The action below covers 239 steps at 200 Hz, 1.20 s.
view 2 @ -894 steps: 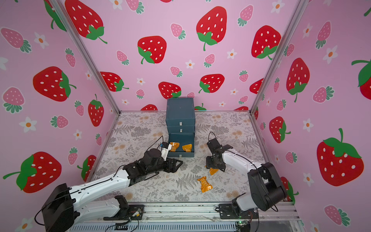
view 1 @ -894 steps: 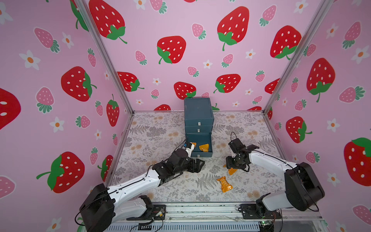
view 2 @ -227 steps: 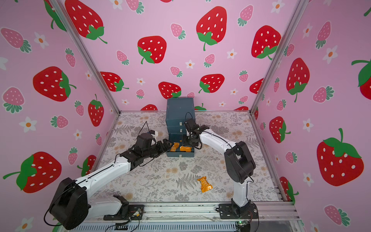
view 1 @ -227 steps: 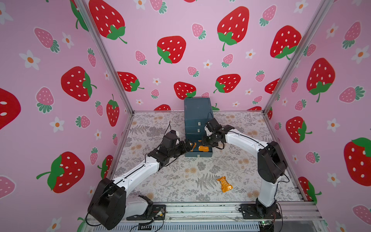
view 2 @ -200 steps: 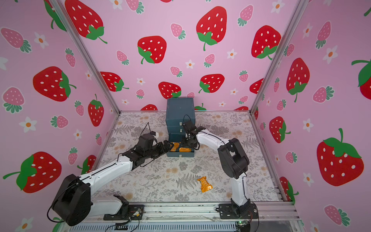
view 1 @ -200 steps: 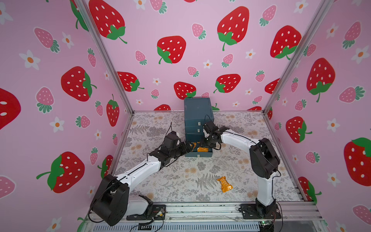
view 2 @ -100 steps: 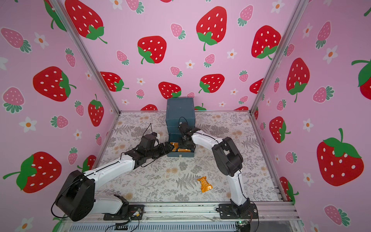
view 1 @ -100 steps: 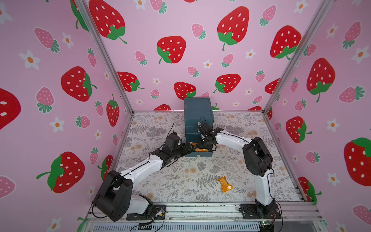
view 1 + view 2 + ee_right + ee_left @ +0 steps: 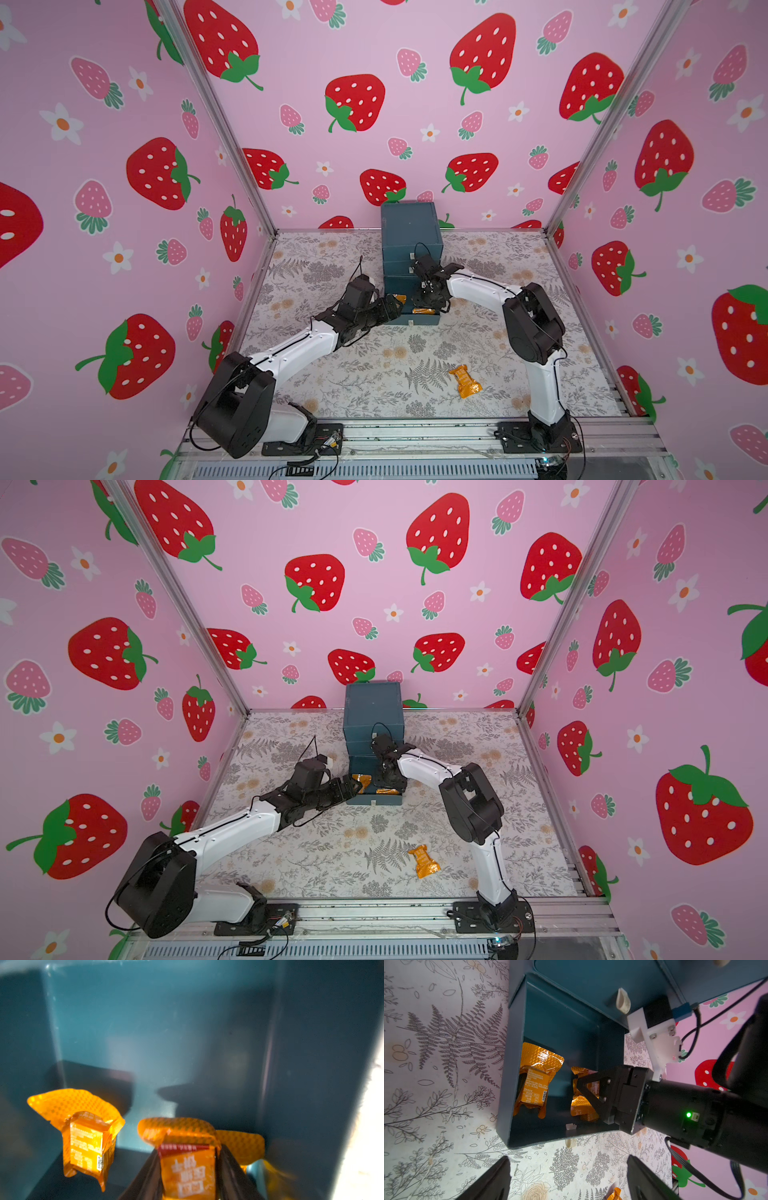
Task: Place the cookies into the drawer by color
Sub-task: Place the cookie in the drawer.
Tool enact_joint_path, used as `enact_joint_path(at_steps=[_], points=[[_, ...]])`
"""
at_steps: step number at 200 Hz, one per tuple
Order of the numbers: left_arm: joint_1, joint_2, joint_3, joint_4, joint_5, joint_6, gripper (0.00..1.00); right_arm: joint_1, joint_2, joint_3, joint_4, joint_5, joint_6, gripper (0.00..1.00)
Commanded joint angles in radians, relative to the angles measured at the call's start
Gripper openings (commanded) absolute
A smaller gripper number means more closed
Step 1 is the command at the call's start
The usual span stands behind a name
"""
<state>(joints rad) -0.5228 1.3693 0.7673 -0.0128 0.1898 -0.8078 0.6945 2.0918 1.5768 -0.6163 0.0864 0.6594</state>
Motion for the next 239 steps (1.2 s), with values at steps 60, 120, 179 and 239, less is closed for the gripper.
enact_joint_path(at_steps=[60,120,179,239], points=[[-0.035,-0.07,0.046,-0.055,-0.046,0.058,0.9,-0.002,-0.157,-0.068,0.026,-0.046,-0.033,0.58],[-0.174,-0.121,0.11,-0.144,-0.046,0.086,0.88,-0.04,-0.488,-0.252,0.023,-0.215,-0.055,0.62],[-0.485,-0.031,0.157,-0.241,-0.159,-0.001,0.92,-0.219,-0.813,-0.595,-0.075,-0.323,-0.125,0.62],[-0.683,0.163,0.173,-0.175,-0.234,-0.108,0.92,-0.339,-1.051,-0.783,-0.057,-0.316,-0.162,0.66]])
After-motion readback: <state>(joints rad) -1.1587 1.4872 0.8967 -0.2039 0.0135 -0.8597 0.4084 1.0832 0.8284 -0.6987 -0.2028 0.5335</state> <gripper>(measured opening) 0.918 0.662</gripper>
